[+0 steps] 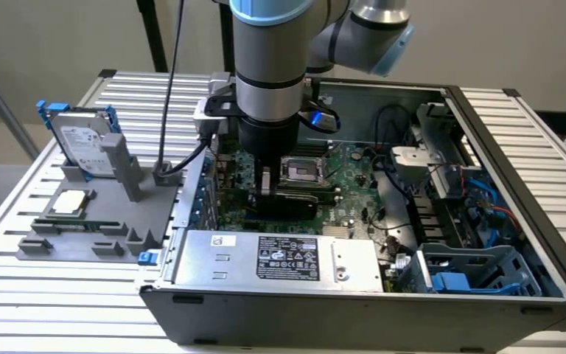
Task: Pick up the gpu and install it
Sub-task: 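Insert the gpu into the slot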
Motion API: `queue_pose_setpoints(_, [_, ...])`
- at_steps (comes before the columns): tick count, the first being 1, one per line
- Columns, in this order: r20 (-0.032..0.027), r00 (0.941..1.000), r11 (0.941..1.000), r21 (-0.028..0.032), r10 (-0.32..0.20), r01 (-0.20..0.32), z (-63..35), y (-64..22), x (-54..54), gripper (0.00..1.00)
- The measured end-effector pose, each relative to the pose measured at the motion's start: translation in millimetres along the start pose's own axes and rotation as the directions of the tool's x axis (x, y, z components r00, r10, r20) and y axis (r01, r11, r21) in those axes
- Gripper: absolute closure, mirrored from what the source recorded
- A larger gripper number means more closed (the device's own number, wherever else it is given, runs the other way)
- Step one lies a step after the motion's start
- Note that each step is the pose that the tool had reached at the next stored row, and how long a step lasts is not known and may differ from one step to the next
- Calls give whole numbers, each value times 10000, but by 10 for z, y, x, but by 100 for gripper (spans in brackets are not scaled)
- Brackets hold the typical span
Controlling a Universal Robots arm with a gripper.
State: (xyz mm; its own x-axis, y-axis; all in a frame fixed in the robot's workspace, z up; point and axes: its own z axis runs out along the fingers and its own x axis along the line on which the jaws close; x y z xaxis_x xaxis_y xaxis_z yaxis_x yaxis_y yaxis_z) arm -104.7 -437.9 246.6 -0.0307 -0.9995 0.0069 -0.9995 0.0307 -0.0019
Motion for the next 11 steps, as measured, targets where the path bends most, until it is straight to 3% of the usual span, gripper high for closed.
queue_pose_setpoints(11, [26, 9999, 9999, -25, -107, 107, 6, 2, 24, 73])
